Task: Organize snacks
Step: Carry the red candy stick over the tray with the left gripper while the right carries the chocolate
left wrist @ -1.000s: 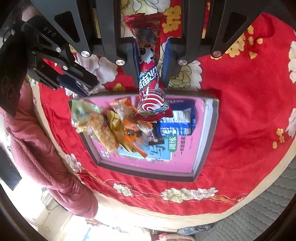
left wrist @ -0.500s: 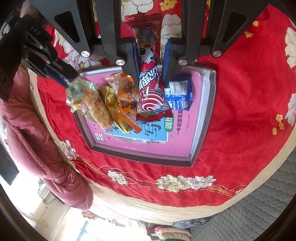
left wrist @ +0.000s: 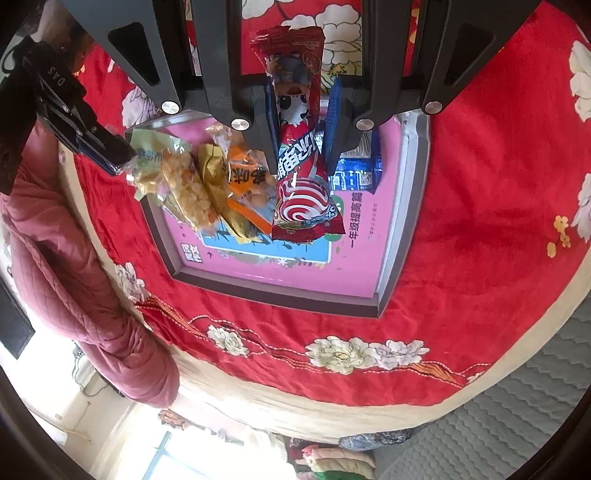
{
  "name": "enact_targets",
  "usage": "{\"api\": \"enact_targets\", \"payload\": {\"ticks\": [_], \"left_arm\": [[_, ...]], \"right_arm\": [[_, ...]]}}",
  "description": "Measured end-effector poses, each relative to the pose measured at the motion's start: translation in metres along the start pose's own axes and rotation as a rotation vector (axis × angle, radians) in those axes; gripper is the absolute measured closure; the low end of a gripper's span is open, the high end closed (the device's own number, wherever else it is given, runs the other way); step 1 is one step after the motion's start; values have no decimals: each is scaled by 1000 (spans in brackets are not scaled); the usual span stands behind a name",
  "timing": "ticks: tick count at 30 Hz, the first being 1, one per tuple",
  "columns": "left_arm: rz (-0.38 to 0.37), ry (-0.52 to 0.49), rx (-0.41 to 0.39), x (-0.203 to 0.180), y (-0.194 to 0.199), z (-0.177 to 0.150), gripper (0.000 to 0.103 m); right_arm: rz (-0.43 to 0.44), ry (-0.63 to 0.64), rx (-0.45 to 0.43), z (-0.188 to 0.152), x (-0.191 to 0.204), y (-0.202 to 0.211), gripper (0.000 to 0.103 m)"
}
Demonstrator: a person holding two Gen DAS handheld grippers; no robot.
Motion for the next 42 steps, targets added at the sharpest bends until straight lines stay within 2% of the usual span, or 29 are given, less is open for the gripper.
{"api": "enact_targets", "payload": {"ticks": [11, 14, 28, 42], "left_arm": [[-2, -26, -10, -2, -7, 3, 81], [-5, -20, -1, -2, -11, 2, 81], [3, -10, 29, 2, -32, -4, 81], [1, -30, 10, -7, -51, 4, 81]], "right_arm": [[-31, -13, -23, 8, -13, -5, 76], [-66, -3, 13, 3, -16, -13, 76], [-66, -13, 63, -6, -16, -22, 76], [-118, 19, 90, -12, -17, -30, 76]]}}
Point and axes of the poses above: each gripper's, at about its wrist camera, not at the fingertips, and y roughly against the way its jaws point, x to its left, z to its top, the point moved 1 cm from there along -y, roughly the way its jaws point, and after that the axes turned 12 degrees about -x, right-handed, at the moved point
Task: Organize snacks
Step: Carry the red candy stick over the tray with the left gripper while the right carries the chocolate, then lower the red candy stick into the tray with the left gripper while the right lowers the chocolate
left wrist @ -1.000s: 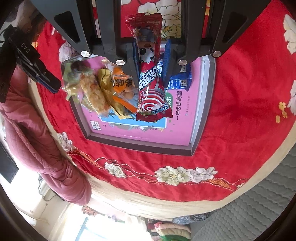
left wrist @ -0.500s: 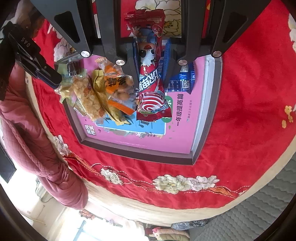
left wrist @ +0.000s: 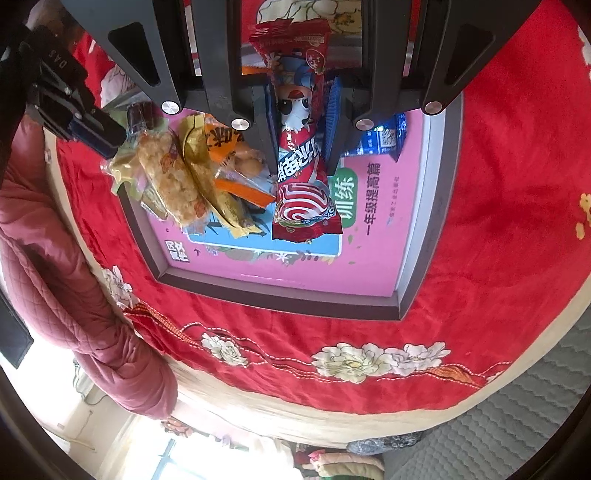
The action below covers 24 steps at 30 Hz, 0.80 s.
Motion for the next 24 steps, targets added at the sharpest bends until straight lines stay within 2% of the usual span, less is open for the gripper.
{"api": "enact_targets", "payload": {"ticks": [13, 24], "left_arm": [[-7, 8, 4, 0, -6, 0, 81], [-18, 12, 7, 1, -8, 1, 81]], "right_arm": [[-19, 4, 20, -3, 0, -5, 74], [-19, 37, -6, 0, 6, -1, 54]]}}
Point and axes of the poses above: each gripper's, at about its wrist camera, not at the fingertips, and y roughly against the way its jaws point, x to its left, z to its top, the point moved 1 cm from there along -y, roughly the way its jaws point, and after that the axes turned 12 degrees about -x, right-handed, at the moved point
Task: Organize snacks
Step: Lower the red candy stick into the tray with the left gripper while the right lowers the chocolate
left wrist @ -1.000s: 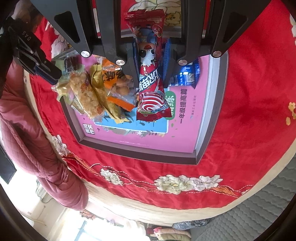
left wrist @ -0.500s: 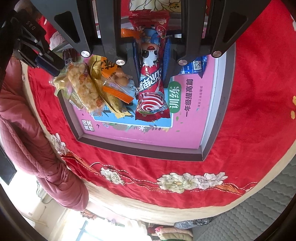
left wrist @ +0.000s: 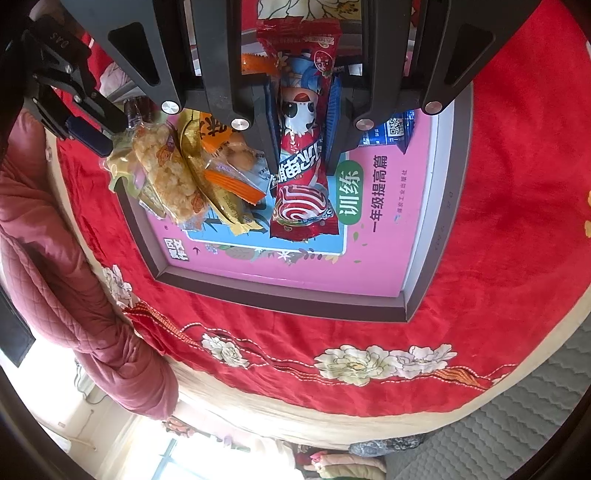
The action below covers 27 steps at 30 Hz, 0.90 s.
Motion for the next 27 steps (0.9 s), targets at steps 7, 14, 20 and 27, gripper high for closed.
{"api": "enact_targets", "payload": {"ticks": [7, 14, 20, 27], "left_arm": [[-1, 10, -1, 2, 1, 0, 72], [0, 14, -3, 2, 3, 1, 67], [6, 10, -2, 3, 5, 1, 64], [8, 9, 0, 1, 8, 1, 57]], "right_arm": [[-15, 17, -13, 2, 2, 2, 48], [-21, 22, -19, 2, 2, 3, 47], [-26, 19, -22, 3, 0, 2, 47], [-38, 15, -30, 4, -3, 4, 37]]}}
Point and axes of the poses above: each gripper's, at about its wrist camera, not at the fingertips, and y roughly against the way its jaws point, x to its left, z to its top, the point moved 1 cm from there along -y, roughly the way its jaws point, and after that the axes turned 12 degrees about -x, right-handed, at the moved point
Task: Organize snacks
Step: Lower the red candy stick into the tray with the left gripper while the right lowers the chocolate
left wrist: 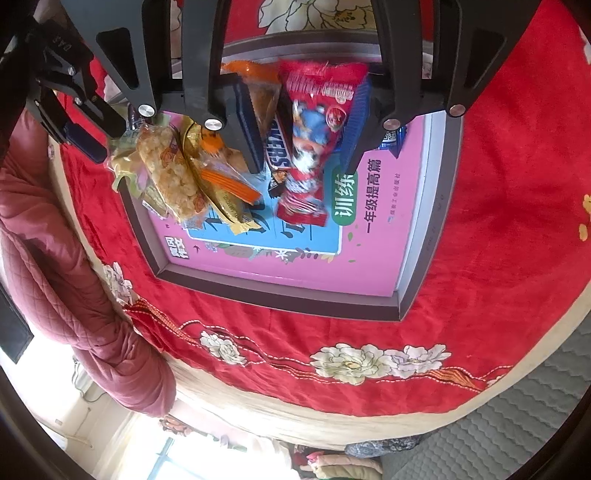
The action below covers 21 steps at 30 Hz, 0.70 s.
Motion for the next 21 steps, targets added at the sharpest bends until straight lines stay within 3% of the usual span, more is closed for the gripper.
{"api": "enact_targets", "payload": {"ticks": [15, 21], "left_arm": [[-4, -8, -6, -3, 4, 0, 53], [-2, -16, -12, -5, 8, 2, 47]], "right_arm": [[0, 6, 2, 0, 1, 1, 37], [0, 5, 0, 0, 2, 1, 37]]}}
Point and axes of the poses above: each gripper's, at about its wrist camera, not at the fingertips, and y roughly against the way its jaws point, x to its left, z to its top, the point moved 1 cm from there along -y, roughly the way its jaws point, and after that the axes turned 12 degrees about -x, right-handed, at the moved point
